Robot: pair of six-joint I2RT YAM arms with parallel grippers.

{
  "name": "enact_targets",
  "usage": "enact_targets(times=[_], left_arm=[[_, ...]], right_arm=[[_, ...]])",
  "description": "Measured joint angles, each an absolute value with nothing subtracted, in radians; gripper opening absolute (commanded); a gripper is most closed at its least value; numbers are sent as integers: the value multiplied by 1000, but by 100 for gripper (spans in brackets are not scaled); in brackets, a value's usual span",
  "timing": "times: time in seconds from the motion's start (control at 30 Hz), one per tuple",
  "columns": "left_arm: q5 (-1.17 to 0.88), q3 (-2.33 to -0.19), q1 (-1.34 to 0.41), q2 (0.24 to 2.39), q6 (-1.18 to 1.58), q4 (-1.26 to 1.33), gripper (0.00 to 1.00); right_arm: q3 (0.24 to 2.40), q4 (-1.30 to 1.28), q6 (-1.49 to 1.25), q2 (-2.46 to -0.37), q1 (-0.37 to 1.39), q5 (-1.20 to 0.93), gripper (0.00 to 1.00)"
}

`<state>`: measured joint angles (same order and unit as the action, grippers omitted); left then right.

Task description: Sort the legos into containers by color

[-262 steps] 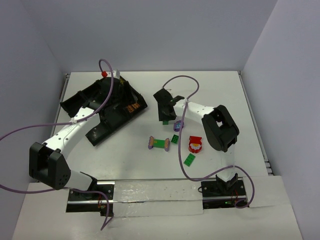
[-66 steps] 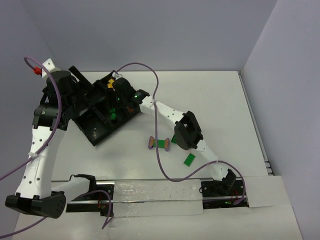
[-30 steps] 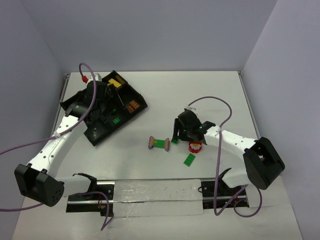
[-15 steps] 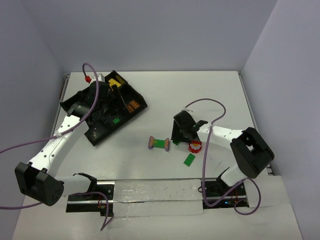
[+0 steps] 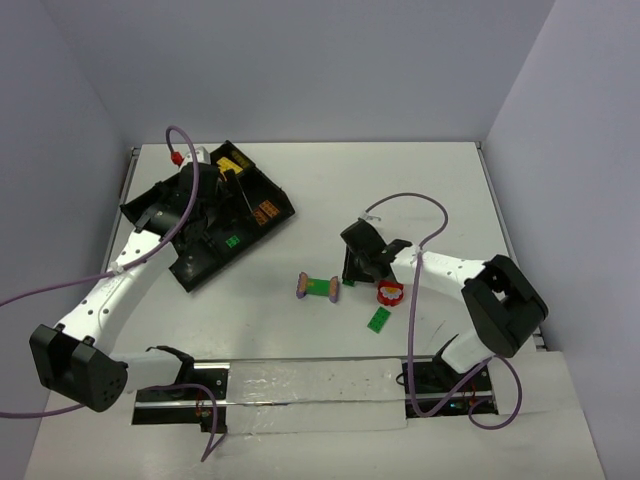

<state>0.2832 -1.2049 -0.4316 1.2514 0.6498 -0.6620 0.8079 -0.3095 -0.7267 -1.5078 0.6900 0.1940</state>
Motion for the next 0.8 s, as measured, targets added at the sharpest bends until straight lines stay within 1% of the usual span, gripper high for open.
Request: enact_targets(times=[0.23,0.4,0.5,0.67,0.8], left_arm=[[306,-1216,-434,1263,647,-672,99],[389,-1321,-434,1300,667,-728,99],[440,-1403,-434,1307,695,-766,99],[462,-1486,-434,1278,722,-782,99],[461,-1525,-434,1250,723,-786,99]], right_arm=[[885,-366,-701,-1451,708,214,15],[1040,-371,-678,-1467,759,195,16],[1175,-360,-665,-1558,813,177,16],[1490,-350,-638,-1830,874,124,17],[1724,-387,-617,-2019,887,86,17]])
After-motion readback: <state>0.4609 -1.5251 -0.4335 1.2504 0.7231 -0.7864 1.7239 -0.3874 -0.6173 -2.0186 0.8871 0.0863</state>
